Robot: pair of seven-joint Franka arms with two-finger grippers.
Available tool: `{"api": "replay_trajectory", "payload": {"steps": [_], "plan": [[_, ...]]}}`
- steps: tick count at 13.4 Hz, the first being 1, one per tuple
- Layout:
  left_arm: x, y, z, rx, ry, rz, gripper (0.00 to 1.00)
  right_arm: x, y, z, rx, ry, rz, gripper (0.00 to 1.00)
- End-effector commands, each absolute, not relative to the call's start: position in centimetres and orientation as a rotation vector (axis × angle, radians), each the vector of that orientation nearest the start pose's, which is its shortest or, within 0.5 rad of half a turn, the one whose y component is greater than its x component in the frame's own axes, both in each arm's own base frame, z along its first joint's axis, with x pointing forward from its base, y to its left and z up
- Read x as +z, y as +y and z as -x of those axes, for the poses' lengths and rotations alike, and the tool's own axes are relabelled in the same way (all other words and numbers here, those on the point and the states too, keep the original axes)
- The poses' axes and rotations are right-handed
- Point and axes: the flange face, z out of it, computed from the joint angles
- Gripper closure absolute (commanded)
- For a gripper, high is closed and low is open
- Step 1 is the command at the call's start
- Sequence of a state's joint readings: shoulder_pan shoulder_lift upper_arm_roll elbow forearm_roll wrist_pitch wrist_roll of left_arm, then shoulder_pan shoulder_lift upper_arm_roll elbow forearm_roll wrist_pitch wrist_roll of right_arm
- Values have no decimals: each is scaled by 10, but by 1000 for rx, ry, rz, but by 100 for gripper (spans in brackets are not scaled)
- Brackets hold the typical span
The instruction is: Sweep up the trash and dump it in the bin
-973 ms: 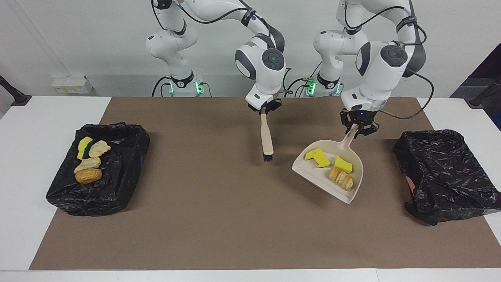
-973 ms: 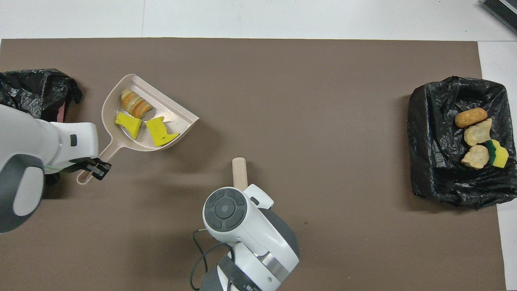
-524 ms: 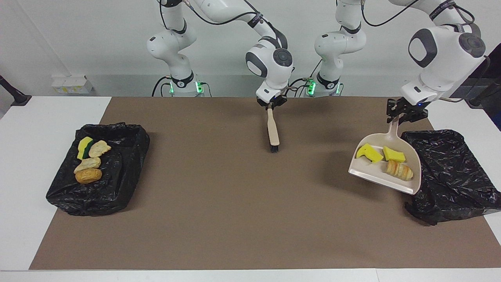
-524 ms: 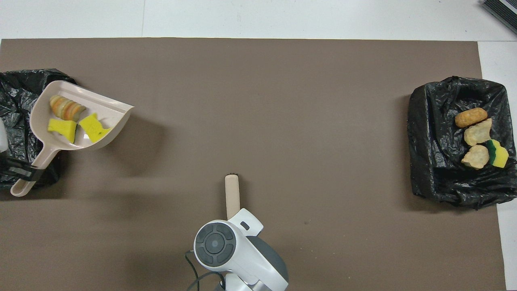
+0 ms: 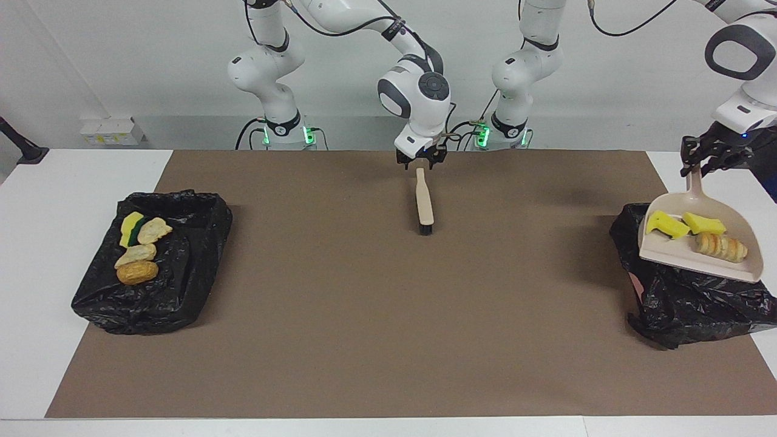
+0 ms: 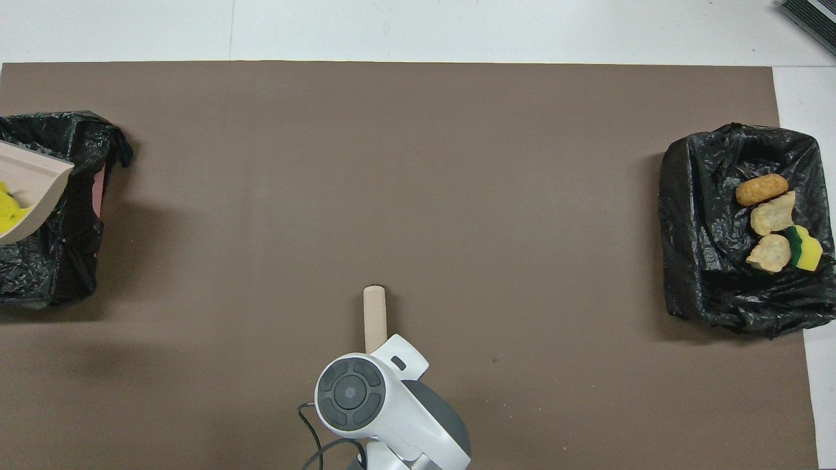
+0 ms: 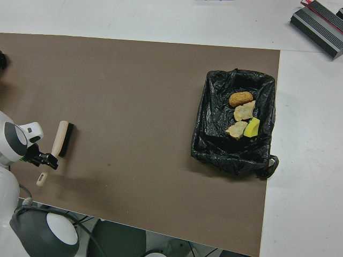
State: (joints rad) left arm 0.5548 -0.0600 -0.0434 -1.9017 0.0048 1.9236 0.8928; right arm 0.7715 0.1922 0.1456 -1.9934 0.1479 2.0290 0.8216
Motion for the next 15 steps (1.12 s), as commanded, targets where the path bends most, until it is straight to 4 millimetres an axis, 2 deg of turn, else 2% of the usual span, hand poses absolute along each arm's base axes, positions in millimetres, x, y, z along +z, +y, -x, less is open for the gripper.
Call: {"api": "replay_trajectory", "payload": {"steps": [1, 3, 5, 8, 11, 12, 15], "plan": [[544, 309, -496, -40, 711, 2855, 100, 392, 452, -370, 319, -44, 3170, 0], [560, 331, -511, 41, 779, 2739, 100, 431, 429, -399, 308, -113, 3166, 0], [561, 336, -516, 155, 831, 2639, 100, 469, 399, -423, 290, -188, 3148, 0], [558, 343, -522, 286, 1133, 2430, 100, 511, 342, -472, 223, -284, 3129, 0], [559, 335, -529, 439, 1280, 2261, 100, 536, 279, -517, 143, -380, 3116, 0], [559, 334, -530, 482, 1295, 2227, 100, 540, 253, -531, 132, -406, 3108, 0], [563, 311, -545, 579, 1359, 2094, 100, 555, 169, -557, 82, -468, 3121, 0]]}}
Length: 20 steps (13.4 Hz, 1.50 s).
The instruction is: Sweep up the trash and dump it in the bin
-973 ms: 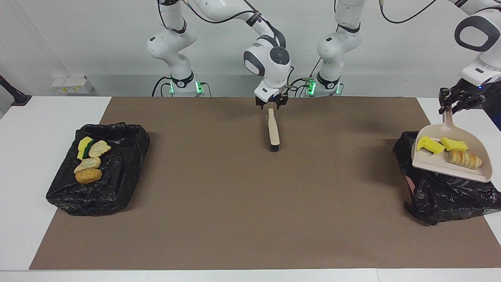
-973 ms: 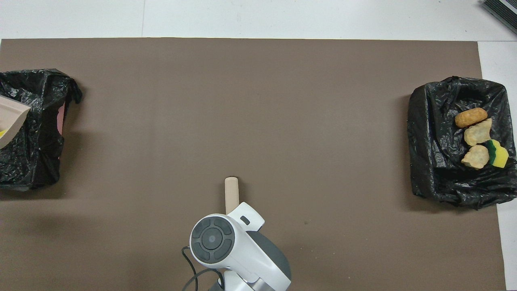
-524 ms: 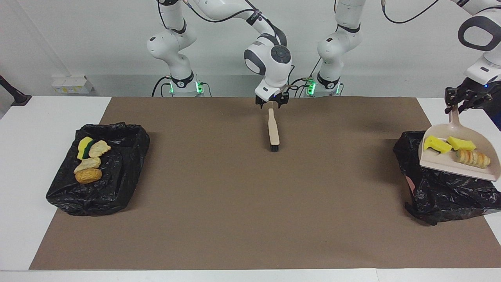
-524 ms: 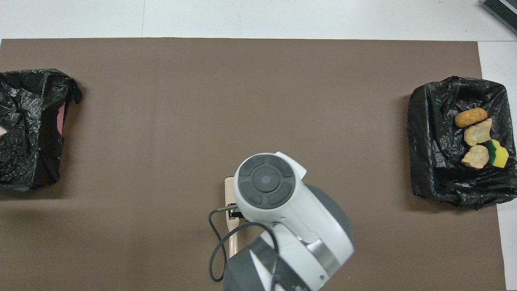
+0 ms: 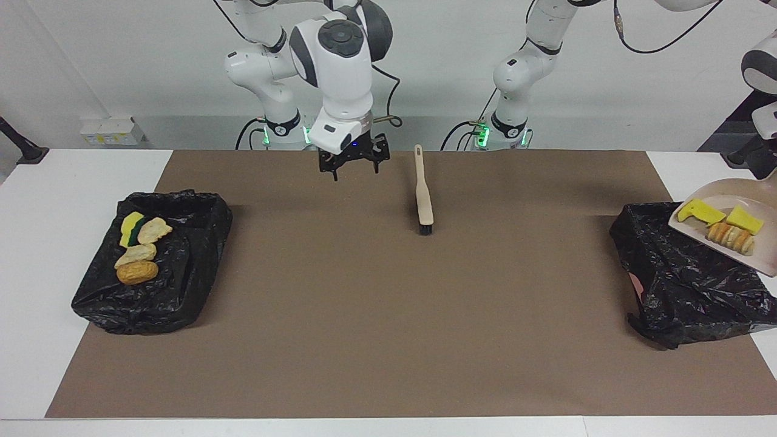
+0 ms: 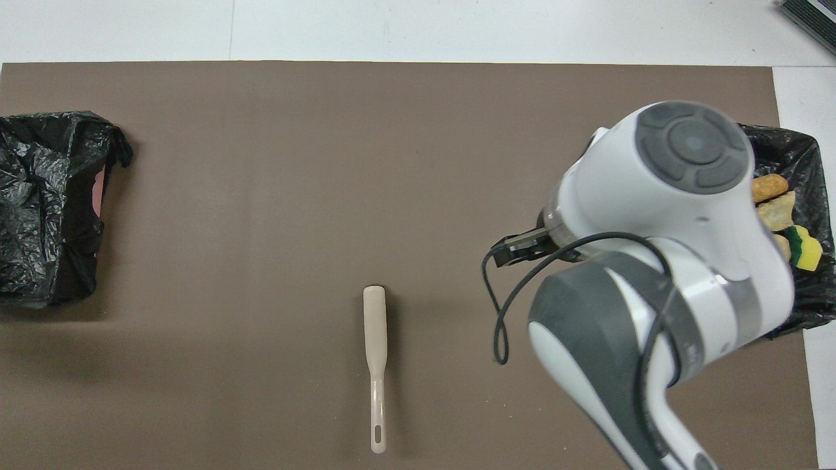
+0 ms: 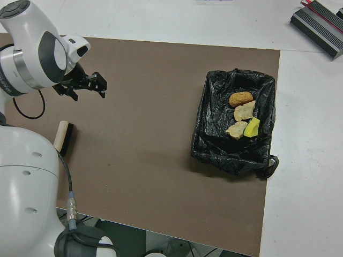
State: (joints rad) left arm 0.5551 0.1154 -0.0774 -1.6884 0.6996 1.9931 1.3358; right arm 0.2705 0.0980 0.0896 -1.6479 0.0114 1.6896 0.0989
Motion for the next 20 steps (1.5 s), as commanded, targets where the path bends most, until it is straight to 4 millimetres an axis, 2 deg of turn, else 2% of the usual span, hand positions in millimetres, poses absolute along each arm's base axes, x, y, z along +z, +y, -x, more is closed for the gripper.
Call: {"api": "replay_trajectory", "payload": {"steps": [1, 4, 6, 7, 9, 11, 12, 13, 14, 16, 17, 20], "plan": [[565, 307, -554, 576, 1371, 2052, 100, 559, 146, -562, 70, -450, 3128, 0], [567, 293, -574, 575, 1426, 1931, 100, 569, 78, -570, 66, -464, 3150, 0], [572, 273, -587, 632, 1453, 1788, 100, 581, 28, -568, 47, -413, 3161, 0], [570, 262, -593, 629, 1466, 1766, 100, 587, 12, -565, 36, -388, 3162, 0], [566, 256, -599, 617, 1481, 1741, 100, 594, -16, -558, 51, -348, 3144, 0], [563, 253, -607, 629, 1483, 1684, 100, 591, -21, -552, 116, -310, 3135, 0], [574, 253, -611, 659, 1459, 1634, 100, 592, -18, -552, 126, -305, 3135, 0], [576, 250, -614, 680, 1455, 1609, 100, 596, -17, -550, 116, -281, 3136, 0], [578, 242, -617, 698, 1448, 1595, 100, 608, -16, -544, 68, -250, 3140, 0], [579, 237, -614, 756, 1379, 1609, 100, 611, -16, -542, 59, -250, 3142, 0], [580, 218, -618, 716, 1332, 1645, 100, 611, -14, -542, 59, -257, 3142, 0], [579, 216, -618, 718, 1271, 1639, 100, 611, -17, -542, 59, -243, 3144, 0]]}}
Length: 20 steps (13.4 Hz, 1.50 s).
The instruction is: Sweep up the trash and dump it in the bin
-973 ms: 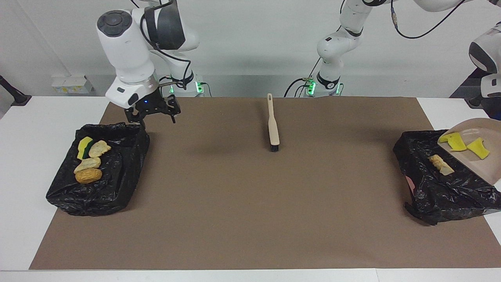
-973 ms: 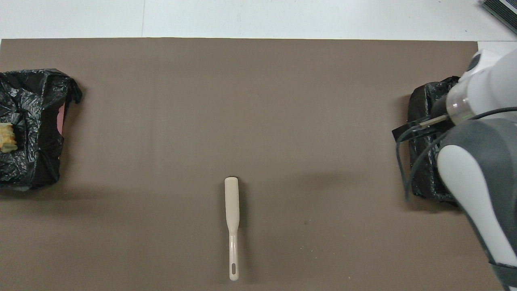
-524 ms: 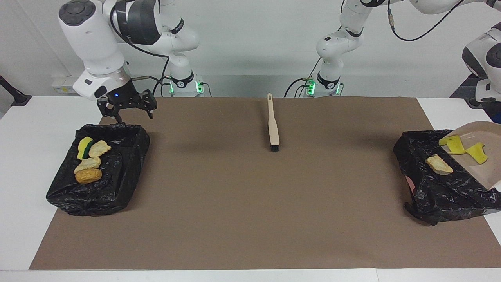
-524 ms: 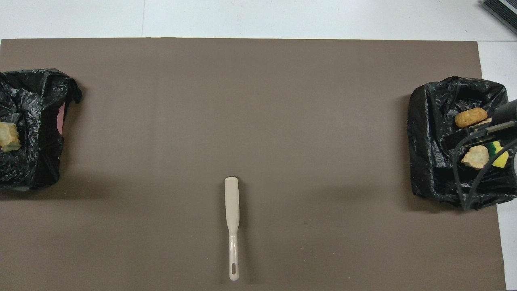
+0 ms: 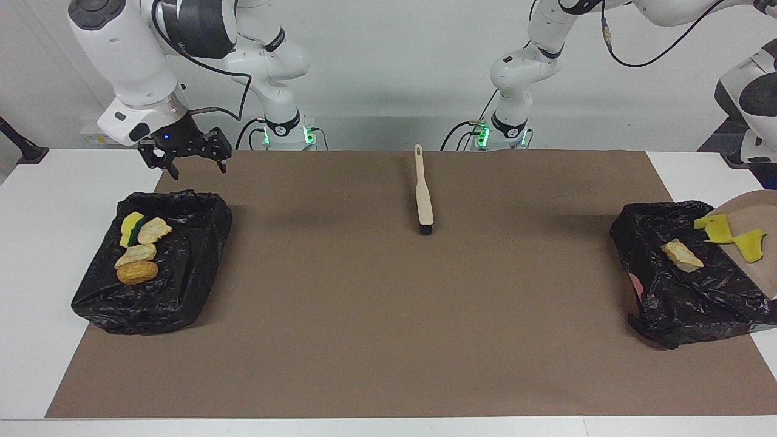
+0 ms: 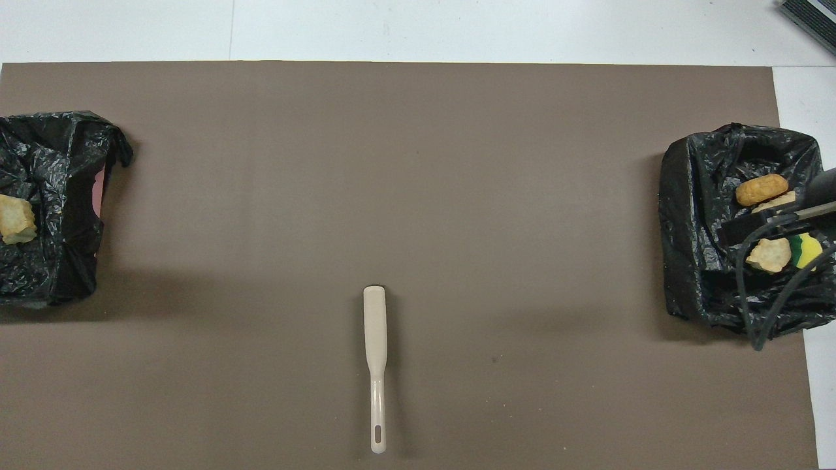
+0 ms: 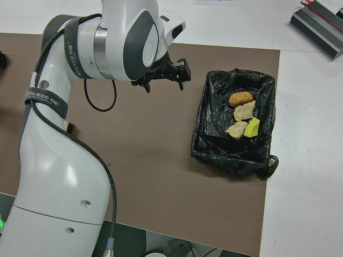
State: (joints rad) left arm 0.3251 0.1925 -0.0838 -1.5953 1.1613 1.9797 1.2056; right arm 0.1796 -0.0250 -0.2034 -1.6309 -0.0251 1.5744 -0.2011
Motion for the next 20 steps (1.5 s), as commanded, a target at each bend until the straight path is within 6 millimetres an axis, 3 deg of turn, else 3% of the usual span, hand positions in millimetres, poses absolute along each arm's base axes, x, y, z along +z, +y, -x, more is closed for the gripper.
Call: {"api": "replay_trajectory", "payload": {"steps": [1, 4, 6, 8, 12, 14, 17, 20], "plan": [[582, 209, -620, 731, 1259, 1614, 100, 611, -20, -544, 53, -237, 3164, 0], [594, 186, -626, 827, 1179, 1644, 100, 611, -16, -543, 55, -229, 3151, 0], [603, 172, -628, 832, 1144, 1696, 100, 616, -32, -542, 47, -74, 3158, 0], [608, 173, -623, 715, 1162, 1881, 100, 631, -28, -542, 17, -60, 3162, 0], [605, 169, -616, 475, 1183, 2233, 100, 631, -30, -540, 12, -55, 3160, 0], [600, 168, -609, 393, 1106, 2407, 100, 631, -25, -540, 9, -72, 3160, 0], [607, 131, -596, 207, 729, 2707, 100, 631, -24, -540, 9, -75, 3159, 0], [595, 70, -592, 171, 594, 2817, 100, 631, -23, -540, 9, -77, 3160, 0]]}}
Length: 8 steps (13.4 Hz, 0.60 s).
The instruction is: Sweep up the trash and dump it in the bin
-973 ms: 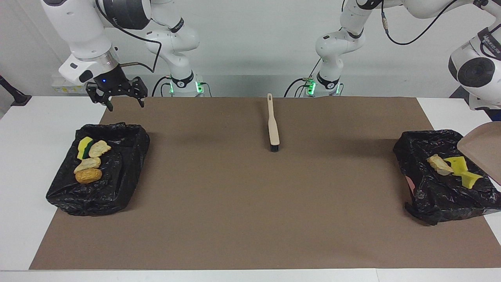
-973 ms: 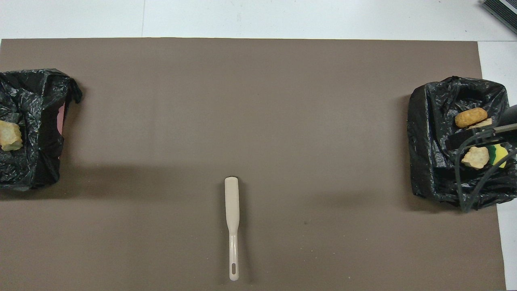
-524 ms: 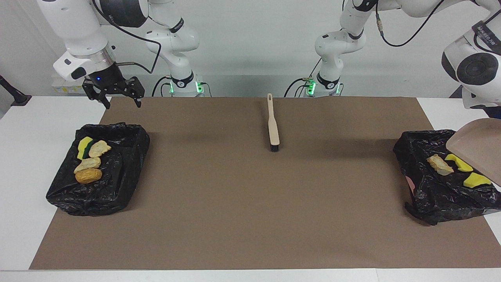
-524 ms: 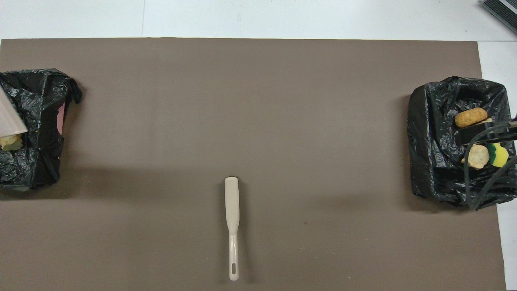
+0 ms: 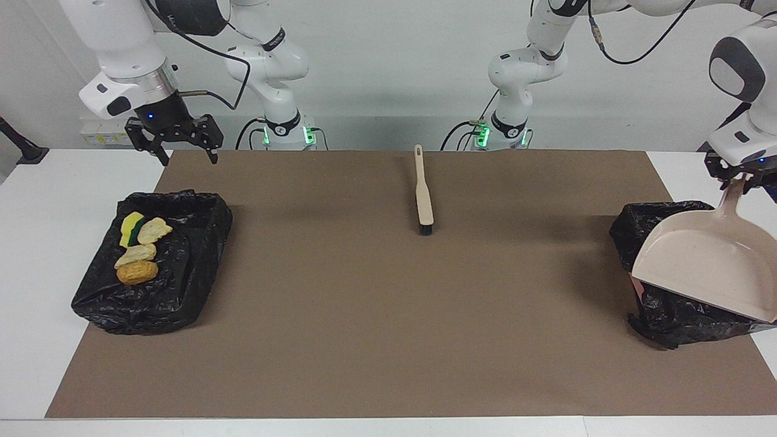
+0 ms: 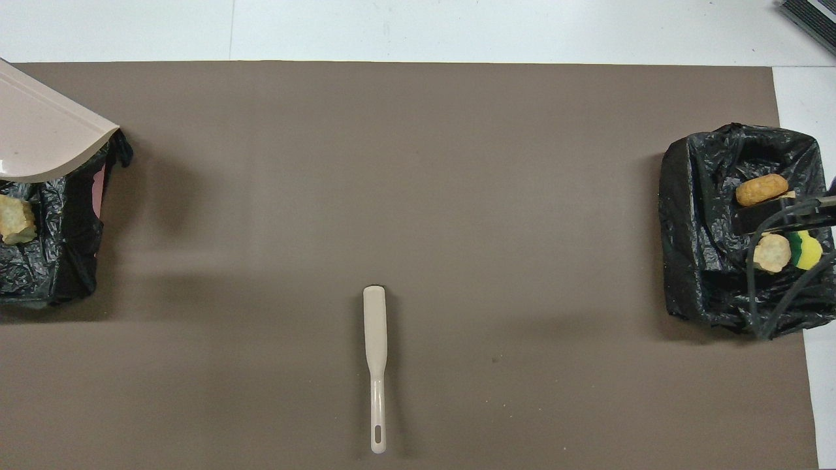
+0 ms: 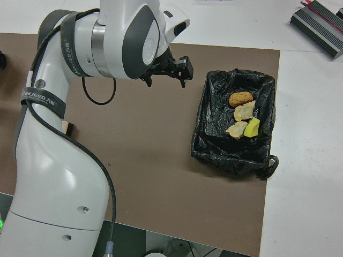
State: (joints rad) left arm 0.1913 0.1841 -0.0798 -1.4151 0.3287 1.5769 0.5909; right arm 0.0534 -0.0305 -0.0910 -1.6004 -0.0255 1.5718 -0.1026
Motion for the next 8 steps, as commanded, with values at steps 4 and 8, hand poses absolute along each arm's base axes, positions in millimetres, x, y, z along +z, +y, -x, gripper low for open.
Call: {"api": "replay_trajectory", "payload": {"steps": [4, 8], "plan": [[575, -49, -585, 116, 395, 2945, 100, 631, -23, -540, 9, -77, 3159, 0], [538, -190, -574, 14, 297, 3075, 100, 631, -23, -540, 9, -77, 3159, 0]]}}
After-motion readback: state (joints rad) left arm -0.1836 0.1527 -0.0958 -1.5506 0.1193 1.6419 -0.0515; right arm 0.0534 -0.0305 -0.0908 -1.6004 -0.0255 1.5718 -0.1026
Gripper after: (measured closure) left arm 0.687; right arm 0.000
